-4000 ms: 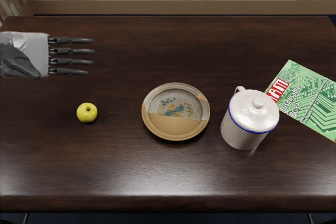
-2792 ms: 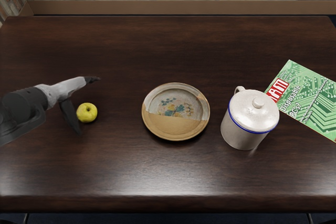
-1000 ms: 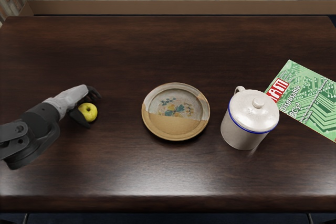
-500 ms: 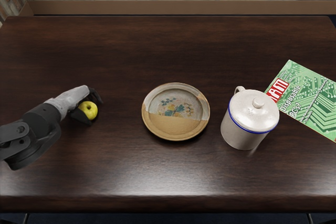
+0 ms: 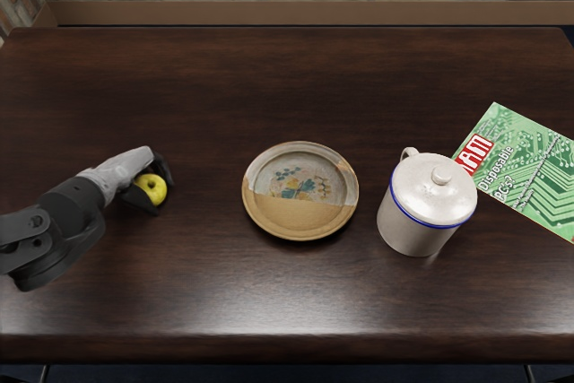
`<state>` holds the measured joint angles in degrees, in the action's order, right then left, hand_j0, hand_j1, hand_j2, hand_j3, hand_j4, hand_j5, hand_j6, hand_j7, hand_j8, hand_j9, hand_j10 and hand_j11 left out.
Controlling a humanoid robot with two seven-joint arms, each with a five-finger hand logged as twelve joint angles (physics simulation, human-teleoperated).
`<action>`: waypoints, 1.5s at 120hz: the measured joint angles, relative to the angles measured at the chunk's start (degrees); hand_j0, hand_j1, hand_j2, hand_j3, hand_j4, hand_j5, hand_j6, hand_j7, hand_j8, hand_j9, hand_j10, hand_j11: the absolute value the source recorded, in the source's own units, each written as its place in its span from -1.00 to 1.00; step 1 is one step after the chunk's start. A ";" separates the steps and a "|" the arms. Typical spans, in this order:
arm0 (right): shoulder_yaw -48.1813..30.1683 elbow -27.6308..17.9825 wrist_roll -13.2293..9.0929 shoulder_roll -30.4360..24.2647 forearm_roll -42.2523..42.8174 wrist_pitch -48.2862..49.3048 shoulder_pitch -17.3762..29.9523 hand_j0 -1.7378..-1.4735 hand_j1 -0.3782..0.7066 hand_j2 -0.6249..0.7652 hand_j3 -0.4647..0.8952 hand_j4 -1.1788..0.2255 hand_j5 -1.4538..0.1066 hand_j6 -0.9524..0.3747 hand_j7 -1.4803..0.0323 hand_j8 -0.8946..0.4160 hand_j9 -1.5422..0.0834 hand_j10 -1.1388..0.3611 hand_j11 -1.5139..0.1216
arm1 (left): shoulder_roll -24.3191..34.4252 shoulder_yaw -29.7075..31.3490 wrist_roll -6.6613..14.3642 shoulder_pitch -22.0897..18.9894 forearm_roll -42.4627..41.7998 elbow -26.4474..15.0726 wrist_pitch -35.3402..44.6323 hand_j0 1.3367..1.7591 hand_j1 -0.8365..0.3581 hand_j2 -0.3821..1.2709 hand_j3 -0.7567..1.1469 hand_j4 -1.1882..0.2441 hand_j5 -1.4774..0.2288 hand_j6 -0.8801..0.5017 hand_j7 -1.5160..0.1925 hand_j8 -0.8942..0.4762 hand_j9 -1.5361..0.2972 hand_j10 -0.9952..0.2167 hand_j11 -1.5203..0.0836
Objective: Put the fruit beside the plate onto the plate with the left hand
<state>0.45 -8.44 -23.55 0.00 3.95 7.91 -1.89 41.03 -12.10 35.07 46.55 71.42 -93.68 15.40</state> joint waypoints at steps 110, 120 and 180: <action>-0.06 0.00 -0.07 0.00 -0.09 0.00 -0.48 -0.40 -0.95 -0.10 -0.32 0.68 0.86 0.44 0.96 0.37 0.90 0.52 0.85 | -6.05 -1.19 -0.09 21.75 -12.03 -2.92 -5.77 0.48 0.02 -0.28 -0.21 -0.40 -0.50 -0.35 -0.45 -0.25 -0.48 -0.30 -0.42; -0.04 0.00 -0.08 0.00 -0.09 0.00 -0.48 -0.40 -0.95 -0.10 -0.32 0.68 0.86 0.44 0.96 0.37 0.90 0.52 0.85 | -9.78 -1.19 -0.13 22.44 -13.36 -1.55 -6.68 0.48 -0.01 -0.19 -0.21 -0.40 -0.53 -0.32 -0.47 -0.22 -0.49 -0.29 -0.43; -0.01 0.04 -0.05 0.00 -0.03 0.00 -0.47 -0.40 -0.95 -0.10 -0.32 0.68 0.86 0.44 0.96 0.37 0.90 0.52 0.85 | -23.53 0.04 -0.11 19.27 -14.21 8.49 -7.73 0.49 -0.15 0.09 -0.21 -0.43 -0.60 -0.22 -0.53 -0.23 -0.52 -0.41 -0.48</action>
<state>0.43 -8.40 -23.60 0.00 3.93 7.91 -2.36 17.50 -12.06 34.96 65.82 57.21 -85.19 7.67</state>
